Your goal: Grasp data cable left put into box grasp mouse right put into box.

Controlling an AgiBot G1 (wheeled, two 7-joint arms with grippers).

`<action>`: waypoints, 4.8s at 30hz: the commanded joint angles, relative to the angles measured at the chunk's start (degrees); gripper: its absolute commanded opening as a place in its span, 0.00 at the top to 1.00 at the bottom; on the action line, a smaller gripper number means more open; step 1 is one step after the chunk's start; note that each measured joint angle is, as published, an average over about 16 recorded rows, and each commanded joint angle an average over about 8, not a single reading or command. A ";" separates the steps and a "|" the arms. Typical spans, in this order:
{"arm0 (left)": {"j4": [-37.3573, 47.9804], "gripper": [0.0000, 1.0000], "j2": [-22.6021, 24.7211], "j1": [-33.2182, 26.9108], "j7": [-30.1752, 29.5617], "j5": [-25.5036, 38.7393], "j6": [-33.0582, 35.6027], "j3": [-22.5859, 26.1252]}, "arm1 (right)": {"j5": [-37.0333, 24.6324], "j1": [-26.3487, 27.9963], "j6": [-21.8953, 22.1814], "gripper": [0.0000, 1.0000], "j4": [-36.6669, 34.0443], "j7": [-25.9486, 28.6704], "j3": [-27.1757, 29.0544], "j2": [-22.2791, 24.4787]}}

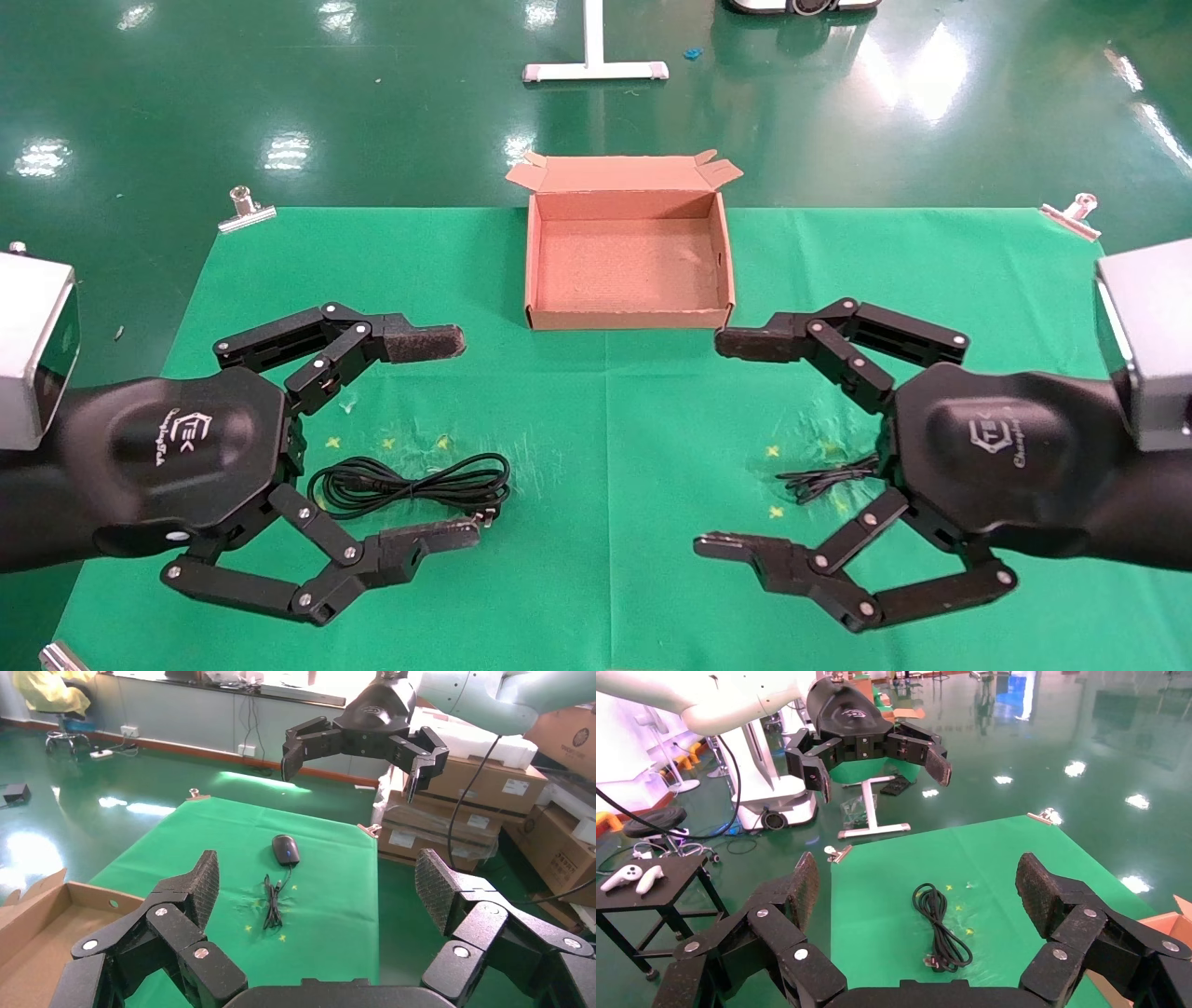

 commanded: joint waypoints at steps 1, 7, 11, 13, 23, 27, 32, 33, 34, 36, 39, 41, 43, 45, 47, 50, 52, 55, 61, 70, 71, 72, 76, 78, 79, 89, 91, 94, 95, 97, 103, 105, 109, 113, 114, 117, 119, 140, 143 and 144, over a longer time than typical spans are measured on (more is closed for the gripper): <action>0.00 0.00 0.00 0.00 0.00 0.00 0.00 0.00 | 0.00 0.00 0.00 0.00 0.00 0.00 0.00 0.00; 0.00 0.00 0.00 0.00 0.00 0.00 0.00 0.00 | 0.00 0.00 0.00 0.00 0.00 0.00 0.00 0.00; 0.00 0.00 0.00 0.00 0.00 0.00 0.00 0.00 | 0.00 0.00 0.00 0.00 0.00 0.00 0.00 0.00; 0.00 0.00 0.00 0.00 0.00 0.00 0.00 0.00 | 0.00 0.00 0.00 0.00 0.00 0.00 0.00 0.00; -0.21 0.00 -0.14 -0.14 0.07 0.19 0.02 -0.02 | -0.51 0.16 0.04 0.00 0.24 -0.27 0.02 0.28; -1.79 0.00 -1.27 -1.35 -0.43 3.70 -0.22 0.96 | -4.84 1.26 0.65 0.00 1.93 -1.13 -0.59 1.90; -4.03 0.00 -2.03 -6.24 -2.43 15.85 0.31 5.60 | -16.22 5.25 1.34 0.00 4.18 -1.95 -3.27 4.06; -4.20 0.00 -1.62 -7.62 -2.83 18.56 0.66 6.86 | -18.37 6.23 1.36 0.00 4.32 -1.75 -3.94 4.17; -4.29 0.00 -1.02 -9.02 -3.16 21.10 1.06 8.14 | -20.34 7.16 1.33 0.00 4.39 -1.46 -4.58 4.21; -4.34 0.00 0.51 -11.76 -3.47 25.57 1.79 10.56 | -23.34 8.66 1.28 0.00 4.43 -0.45 -5.74 4.06; -4.31 0.00 3.38 -15.21 -3.45 31.38 2.24 14.03 | -25.92 10.01 1.15 0.00 4.43 1.47 -7.07 3.66; -4.29 0.00 5.29 -16.93 -3.29 35.57 2.07 16.42 | -26.78 10.47 1.02 0.00 4.43 2.60 -7.70 3.44; -4.30 0.00 7.06 -18.36 -3.39 40.52 1.66 18.93 | -27.21 10.77 0.87 0.00 4.43 3.46 -8.14 3.30; -4.30 0.00 8.62 -19.51 -3.95 45.45 1.29 21.29 | -27.41 11.01 0.72 0.00 4.44 3.99 -8.40 3.33; -4.30 0.00 9.89 -20.55 -5.05 49.94 1.05 23.34 | -27.46 11.19 0.55 0.00 4.45 4.29 -8.54 3.52; -4.30 0.00 11.30 -21.92 -7.63 55.24 0.88 25.66 | -27.31 11.22 0.38 0.00 4.45 4.49 -8.64 3.96; -4.30 0.00 12.17 -22.57 -9.67 58.14 0.73 26.93 | -27.14 11.15 0.32 0.00 4.46 4.52 -8.69 4.23; -4.28 0.00 13.55 -23.05 -12.67 62.13 0.16 28.58 | -26.93 11.08 0.33 0.00 4.48 4.48 -8.79 4.43; -4.24 0.00 16.44 -22.93 -17.77 70.56 -2.41 31.28 | -26.75 11.41 0.31 0.00 4.50 4.23 -9.11 4.33; -4.24 0.00 19.73 -22.61 -23.42 80.49 -5.37 33.68 | -26.75 11.84 0.45 0.00 4.50 4.52 -9.64 4.41; -4.25 0.00 19.94 -22.61 -23.98 81.14 -5.42 33.81 | -26.78 11.86 0.47 0.00 4.50 4.57 -9.69 4.47; -4.26 0.00 20.14 -22.63 -24.52 81.75 -5.43 33.94 | -26.82 11.88 0.49 0.00 4.49 4.61 -9.75 4.55; -4.30 0.00 20.78 -22.74 -26.33 83.40 -5.22 34.28 | -27.31 11.96 0.46 0.00 4.50 4.53 -10.14 4.73; -4.31 0.00 21.02 -22.80 -27.01 83.89 -5.04 34.39 | -27.87 12.07 0.07 0.00 4.47 4.17 -10.67 4.49; -4.31 0.00 21.12 -22.84 -27.29 84.10 -4.95 34.44 | -28.40 12.16 -0.15 0.00 4.44 3.91 -11.06 4.29; -4.33 0.00 21.69 -23.13 -28.69 85.21 -4.18 34.84 | -45.49 14.77 1.38 0.00 4.03 3.84 -17.95 0.38; -4.33 0.00 21.75 -23.17 -28.83 85.32 -4.09 34.90 | -49.92 15.37 2.40 0.00 3.94 5.18 -19.28 -0.59; -4.34 0.00 21.82 -23.21 -28.99 85.45 -3.98 34.96 | -56.25 16.16 4.05 0.00 3.88 7.86 -20.94 -1.96; -4.34 0.00 21.83 -23.22 -29.04 85.48 -3.95 34.98 | -58.38 16.37 4.68 0.00 3.89 8.93 -21.42 -2.40; -4.34 0.00 21.86 -23.25 -29.11 85.54 -3.90 35.02 | -62.50 16.67 6.08 0.00 3.95 11.17 -22.27 -3.34; -4.34 0.00 21.92 -23.30 -29.27 85.65 -3.82 35.10 | -70.62 16.31 10.73 0.00 4.17 16.25 -23.59 -6.24; -4.34 0.00 21.93 -23.31 -29.31 85.67 -3.80 35.12 | -71.05 16.06 11.67 0.00 4.20 16.72 -23.60 -6.94; -4.34 0.00 21.95 -23.33 -29.36 85.70 -3.77 35.16 | -70.62 15.75 12.30 0.00 4.21 16.70 -23.61 -7.84; -4.34 0.00 21.96 -23.35 -29.41 85.71 -3.76 35.20 | -70.50 15.19 12.47 0.00 4.15 16.92 -23.85 -8.42; -4.34 0.00 21.96 -23.35 -29.42 85.71 -3.76 35.21 | -70.56 14.99 12.56 0.00 4.11 17.09 -23.92 -8.54; -4.34 0.00 21.96 -23.37 -29.44 85.72 -3.76 35.23 | -70.87 14.40 12.96 0.00 4.03 17.66 -24.09 -8.86; -4.34 0.00 21.96 -23.37 -29.45 85.72 -3.76 35.25 | -71.16 14.12 13.22 0.00 3.98 18.10 -24.17 -9.09; -4.33 1.00 21.95 -23.37 -29.50 85.70 -3.77 35.29 | -72.15 13.61 14.04 1.00 3.82 19.18 -24.36 -9.65; -4.33 1.00 21.95 -23.37 -29.50 85.66 -3.76 35.29 | -72.09 13.64 13.99 1.00 3.83 19.14 -24.35 -9.61; -4.33 1.00 21.95 -23.37 -29.50 85.66 -3.76 35.29 | -72.07 13.65 13.97 1.00 3.83 19.12 -24.35 -9.61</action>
